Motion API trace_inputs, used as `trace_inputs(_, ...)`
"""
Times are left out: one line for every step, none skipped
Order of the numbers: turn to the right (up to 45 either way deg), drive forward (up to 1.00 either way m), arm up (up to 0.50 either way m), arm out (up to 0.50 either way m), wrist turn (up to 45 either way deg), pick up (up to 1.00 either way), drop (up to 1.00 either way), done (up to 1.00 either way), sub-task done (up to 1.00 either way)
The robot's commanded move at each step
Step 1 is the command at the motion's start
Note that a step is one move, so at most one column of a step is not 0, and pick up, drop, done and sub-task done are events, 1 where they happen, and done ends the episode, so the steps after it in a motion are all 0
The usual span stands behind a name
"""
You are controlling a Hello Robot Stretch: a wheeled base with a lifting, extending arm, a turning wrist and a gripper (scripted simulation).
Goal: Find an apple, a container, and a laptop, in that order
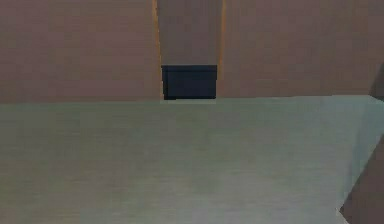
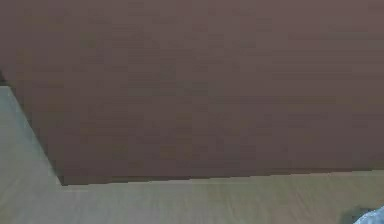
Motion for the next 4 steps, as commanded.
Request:
trace_inputs(0.0,1.0,0.0,0.0,0.0,0.0,0.0,0.0,0.0)
trace_inputs(0.0,1.0,0.0,0.0,0.0,0.0,0.0,0.0,0.0)
trace_inputs(0.0,1.0,0.0,0.0,0.0,0.0,0.0,0.0,0.0)
trace_inputs(0.0,0.45,0.0,0.0,0.0,0.0,0.0,0.0,0.0)
